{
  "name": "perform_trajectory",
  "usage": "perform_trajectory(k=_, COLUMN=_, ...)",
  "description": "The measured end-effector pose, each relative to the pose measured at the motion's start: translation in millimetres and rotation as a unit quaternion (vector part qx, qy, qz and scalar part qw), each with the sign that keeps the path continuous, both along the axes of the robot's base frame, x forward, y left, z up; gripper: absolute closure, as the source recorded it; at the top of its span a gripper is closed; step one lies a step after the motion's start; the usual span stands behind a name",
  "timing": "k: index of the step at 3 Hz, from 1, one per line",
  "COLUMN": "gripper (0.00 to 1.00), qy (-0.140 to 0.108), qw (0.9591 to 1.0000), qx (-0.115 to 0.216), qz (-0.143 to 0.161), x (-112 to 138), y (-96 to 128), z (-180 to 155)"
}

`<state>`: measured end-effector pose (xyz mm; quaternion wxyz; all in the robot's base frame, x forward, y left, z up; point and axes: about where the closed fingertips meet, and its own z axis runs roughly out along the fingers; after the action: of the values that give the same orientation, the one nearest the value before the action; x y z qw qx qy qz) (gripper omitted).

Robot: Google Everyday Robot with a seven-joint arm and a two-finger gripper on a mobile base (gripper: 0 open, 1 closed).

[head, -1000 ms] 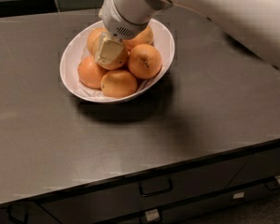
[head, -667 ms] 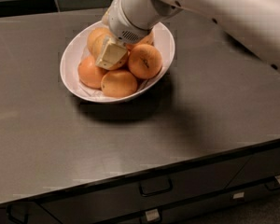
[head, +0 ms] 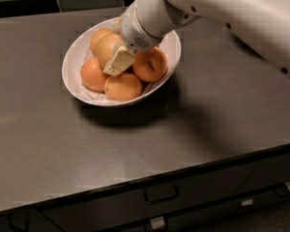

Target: Pick orange from white bowl

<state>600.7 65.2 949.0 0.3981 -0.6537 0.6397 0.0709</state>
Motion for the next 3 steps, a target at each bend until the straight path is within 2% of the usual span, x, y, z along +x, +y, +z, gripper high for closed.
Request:
perform_trajectory(k=2, gripper=0.31, qy=0.025, qw=0.9996, qx=0.006, qz=0.004, x=3.8, y=1.0, z=-11.7)
perform_trajectory(k=3, gripper=0.50, qy=0.025, qw=0.9996, qx=0.006, qz=0.005, x=3.8, y=1.0, z=-11.7)
